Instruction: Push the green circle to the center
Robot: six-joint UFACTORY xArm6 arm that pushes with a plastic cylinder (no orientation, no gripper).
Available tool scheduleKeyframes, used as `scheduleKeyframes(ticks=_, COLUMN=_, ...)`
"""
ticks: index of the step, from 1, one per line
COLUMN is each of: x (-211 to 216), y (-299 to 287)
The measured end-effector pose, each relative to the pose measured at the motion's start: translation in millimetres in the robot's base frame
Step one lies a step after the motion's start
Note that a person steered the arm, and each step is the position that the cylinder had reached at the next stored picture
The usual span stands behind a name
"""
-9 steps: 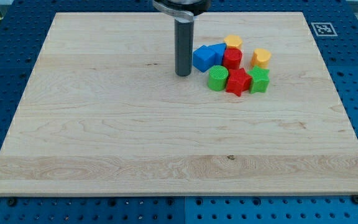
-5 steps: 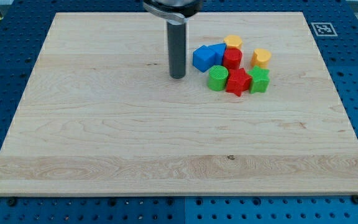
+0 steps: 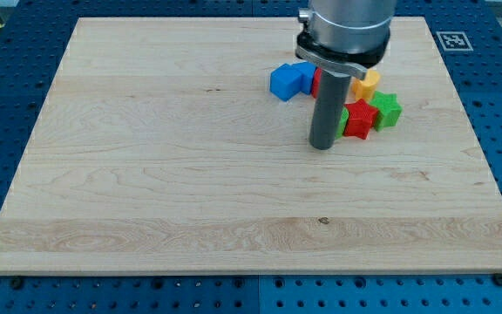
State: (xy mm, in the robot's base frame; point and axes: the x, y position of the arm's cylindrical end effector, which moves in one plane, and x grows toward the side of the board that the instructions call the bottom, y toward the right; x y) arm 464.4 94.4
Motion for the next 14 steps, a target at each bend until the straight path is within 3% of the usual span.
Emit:
scheduleKeyframes(ticks=3, x=-5, y=47)
scheduleKeyframes(ticks=8, x=-15, y=-20)
scheduleKeyframes(ticks=11, x=15, y=62)
scheduleKeyframes(ticks=12, x=0, y=67)
scheduleKeyframes(ticks=14, x=-22, y=13)
